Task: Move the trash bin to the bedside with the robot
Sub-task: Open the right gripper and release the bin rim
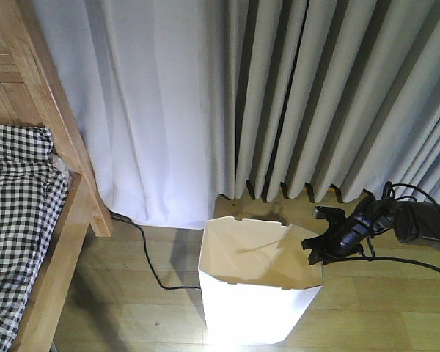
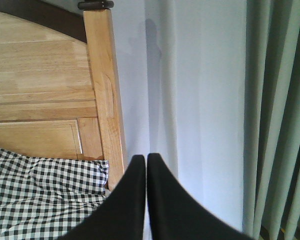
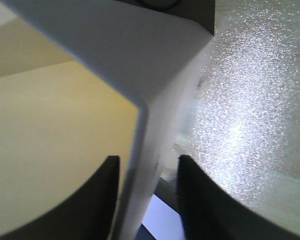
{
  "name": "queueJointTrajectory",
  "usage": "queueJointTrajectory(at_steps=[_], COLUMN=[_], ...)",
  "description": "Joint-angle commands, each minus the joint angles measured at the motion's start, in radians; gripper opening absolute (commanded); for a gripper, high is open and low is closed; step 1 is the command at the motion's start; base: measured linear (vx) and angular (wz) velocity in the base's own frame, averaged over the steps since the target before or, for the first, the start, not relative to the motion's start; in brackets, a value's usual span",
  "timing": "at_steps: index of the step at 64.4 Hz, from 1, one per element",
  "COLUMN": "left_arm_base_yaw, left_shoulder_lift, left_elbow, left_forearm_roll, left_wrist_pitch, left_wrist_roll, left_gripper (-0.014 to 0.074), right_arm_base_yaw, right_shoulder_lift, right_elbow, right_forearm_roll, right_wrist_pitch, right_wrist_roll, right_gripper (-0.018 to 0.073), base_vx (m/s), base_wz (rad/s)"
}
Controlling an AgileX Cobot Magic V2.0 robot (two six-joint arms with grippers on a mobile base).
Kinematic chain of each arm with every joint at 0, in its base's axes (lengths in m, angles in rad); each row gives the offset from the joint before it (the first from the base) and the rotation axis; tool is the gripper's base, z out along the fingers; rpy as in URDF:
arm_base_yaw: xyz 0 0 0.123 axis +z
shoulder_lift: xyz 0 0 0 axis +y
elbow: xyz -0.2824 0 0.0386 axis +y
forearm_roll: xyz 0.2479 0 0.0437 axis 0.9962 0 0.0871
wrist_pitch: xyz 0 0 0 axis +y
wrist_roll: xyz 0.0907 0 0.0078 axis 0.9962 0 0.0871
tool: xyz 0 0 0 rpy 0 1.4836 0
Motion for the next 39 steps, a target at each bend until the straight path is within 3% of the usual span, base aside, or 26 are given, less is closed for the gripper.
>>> queueJointTrajectory(at_steps=[1,7,23,39], left_arm_base_yaw=[0.000,0.000,0.000,0.000], left_shoulder_lift=[-0.005,-0.005,-0.005,-0.005], left_elbow=[-0.021,-0.021,-0.021,-0.021], left_forearm_roll=[-0.005,-0.005,-0.005,-0.005], left_wrist_pitch=[-0.072,-0.072,-0.072,-0.072], left_wrist_roll=[-0.004,-0.004,-0.004,-0.004], left_gripper=[-0.0006,-0.0006,-0.0006,-0.0006], right_arm_base_yaw=[-0.007,-0.007,-0.007,-0.054], right_shoulder_lift=[-0.064,-0.064,-0.063,-0.087], right_elbow=[-0.018,-0.015,-0.015,-0.012], right_forearm_roll=[-0.007,-0.005,0.022,0.093], right_wrist_pitch=[0.012,0.021,0.021,0.194], right_wrist_roll=[-0.005,-0.004,0.007,-0.083], right_gripper=[0.0399,0.0447,0.0448,0.0448], base_vx=[0.00,0.00,0.00,0.00], base_wz=[0.00,0.00,0.00,0.00])
